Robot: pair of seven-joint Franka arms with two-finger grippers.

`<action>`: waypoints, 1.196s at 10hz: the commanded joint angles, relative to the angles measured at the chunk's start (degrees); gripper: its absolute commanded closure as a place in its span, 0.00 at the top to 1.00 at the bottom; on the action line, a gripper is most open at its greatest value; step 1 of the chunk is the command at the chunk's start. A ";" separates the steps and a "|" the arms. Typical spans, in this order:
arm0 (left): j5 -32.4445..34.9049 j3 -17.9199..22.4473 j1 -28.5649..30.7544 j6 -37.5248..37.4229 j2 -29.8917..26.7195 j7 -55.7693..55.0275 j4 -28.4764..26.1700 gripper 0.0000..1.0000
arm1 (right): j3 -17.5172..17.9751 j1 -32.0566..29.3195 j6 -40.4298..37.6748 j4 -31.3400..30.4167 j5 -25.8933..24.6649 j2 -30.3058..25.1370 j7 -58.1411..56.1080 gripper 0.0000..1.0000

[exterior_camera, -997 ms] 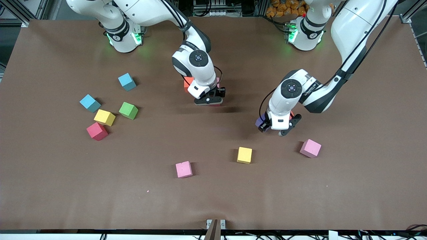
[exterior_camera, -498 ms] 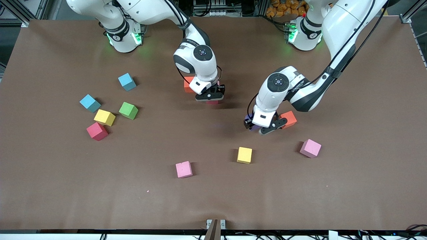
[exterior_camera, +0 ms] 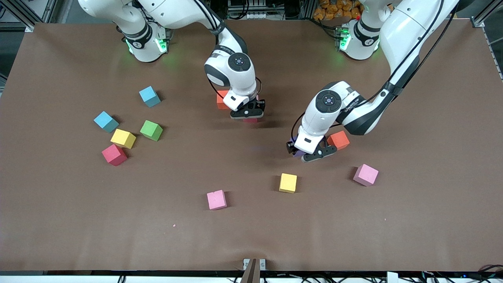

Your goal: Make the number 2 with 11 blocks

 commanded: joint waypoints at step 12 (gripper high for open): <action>-5.40 0.43 -5.01 -13.56 7.09 9.81 16.06 0.26 | 0.23 -0.56 0.32 -1.43 -1.35 -1.68 2.89 0.68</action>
